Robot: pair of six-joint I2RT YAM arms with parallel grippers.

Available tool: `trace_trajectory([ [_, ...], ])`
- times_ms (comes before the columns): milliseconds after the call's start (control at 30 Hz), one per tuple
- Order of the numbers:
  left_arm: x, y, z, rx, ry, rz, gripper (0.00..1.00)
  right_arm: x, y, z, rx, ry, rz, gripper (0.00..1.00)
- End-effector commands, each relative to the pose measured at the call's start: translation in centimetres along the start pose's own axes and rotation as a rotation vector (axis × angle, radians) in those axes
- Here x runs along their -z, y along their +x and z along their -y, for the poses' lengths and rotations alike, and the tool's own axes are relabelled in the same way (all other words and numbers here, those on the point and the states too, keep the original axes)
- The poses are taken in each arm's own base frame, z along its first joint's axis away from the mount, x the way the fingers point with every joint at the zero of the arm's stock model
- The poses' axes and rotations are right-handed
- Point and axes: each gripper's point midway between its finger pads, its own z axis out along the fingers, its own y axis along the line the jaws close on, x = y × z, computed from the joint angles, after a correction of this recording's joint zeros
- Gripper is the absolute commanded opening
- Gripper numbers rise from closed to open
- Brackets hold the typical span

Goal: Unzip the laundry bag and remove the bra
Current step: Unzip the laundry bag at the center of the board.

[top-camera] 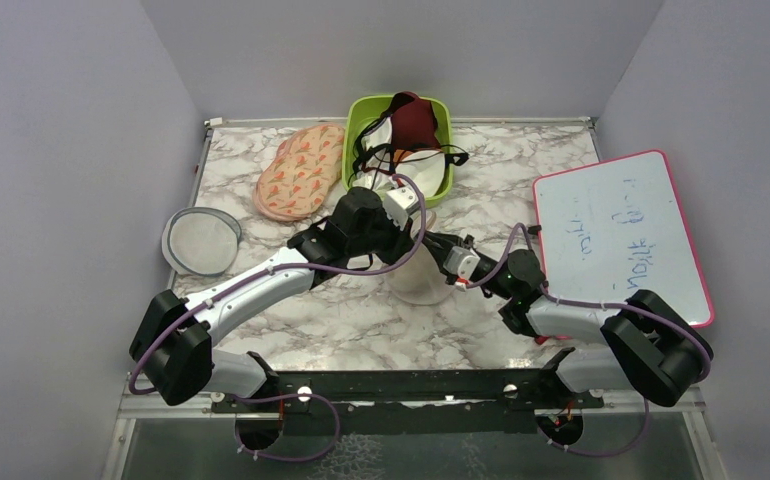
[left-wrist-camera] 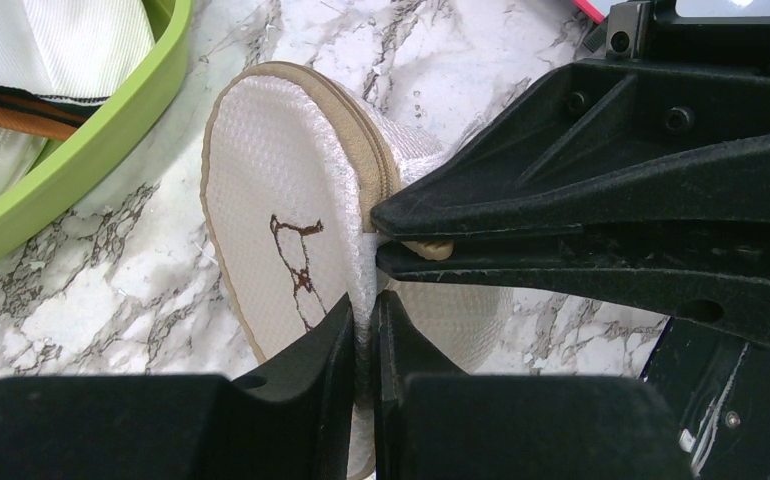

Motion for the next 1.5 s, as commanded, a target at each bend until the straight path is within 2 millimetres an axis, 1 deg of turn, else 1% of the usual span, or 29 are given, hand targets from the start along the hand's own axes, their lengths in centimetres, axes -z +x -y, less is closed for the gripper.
trace_trajectory([
  [0,0.0,-1.6,0.6,-0.017,0.029,0.034,0.0,0.1,-0.3,1.8,0.011,0.088,-0.003,0.09],
  [100,0.0,-1.6,0.6,-0.018,0.03,0.036,0.0,0.1,0.1,2.2,-0.001,0.113,-0.025,0.06],
  [167,0.0,-1.6,0.5,-0.02,0.026,0.035,0.0,0.2,0.3,2.5,-0.012,0.132,-0.036,0.01],
  [267,0.1,-1.6,0.2,-0.03,0.011,0.035,0.0,0.3,0.4,3.1,-0.055,0.171,-0.051,0.01],
  [300,0.2,-1.7,0.1,-0.035,0.004,0.038,0.0,0.4,0.4,3.7,-0.092,0.205,-0.059,0.01],
  [400,0.5,-1.7,-0.3,-0.055,-0.022,0.042,0.0,1.0,1.1,5.6,-0.281,0.344,-0.114,0.01],
  [500,0.9,-1.9,-0.5,-0.092,-0.03,0.051,0.0,1.7,1.9,6.0,-0.417,0.406,-0.185,0.01],
  [533,1.0,-1.9,-0.4,-0.107,-0.028,0.055,0.0,1.8,2.1,5.9,-0.44,0.407,-0.204,0.01],
  [633,1.4,-2.0,-0.2,-0.154,-0.019,0.066,0.0,2.1,1.7,5.8,-0.501,0.416,-0.197,0.01],
  [767,2.3,-2.4,0.4,-0.233,0.002,0.117,0.0,2.0,1.1,5.8,-0.598,0.411,-0.185,0.01],
  [867,3.2,-2.4,0.9,-0.292,0.011,0.16,0.0,1.4,0.3,5.0,-0.678,0.345,-0.159,0.01],
  [933,3.6,-2.5,1.3,-0.316,0.019,0.173,0.0,0.7,-0.1,4.3,-0.753,0.296,-0.167,0.01],
  [1033,3.6,-2.4,2.5,-0.332,0.068,0.166,0.0,-0.1,-1.4,3.1,-0.843,0.207,-0.147,0.01],
  [1100,3.5,-2.3,3.1,-0.335,0.1,0.156,0.0,-0.1,-1.9,2.7,-0.909,0.19,-0.149,0.01],
  [1167,3.4,-2.2,3.4,-0.345,0.12,0.15,0.01,-0.1,-2.1,2.1,-0.937,0.147,-0.185,0.01],
  [1233,3.5,-2.2,3.5,-0.352,0.122,0.151,0.08,0.1,-1.8,2.2,-0.993,0.174,-0.212,0.01],
  [1267,3.6,-2.2,3.7,-0.354,0.125,0.154,0.11,0.2,-2.1,2.0,-1.001,0.167,-0.198,0.01],
  [1400,3.7,-2.0,4.5,-0.363,0.15,0.166,0.29,0.9,-3.6,1.5,-0.972,0.125,-0.107,0.01],
  [1467,3.7,-2.1,5.2,-0.35,0.169,0.162,0.38,1.1,-3.4,1.3,-0.95,0.12,-0.119,0.01],
])
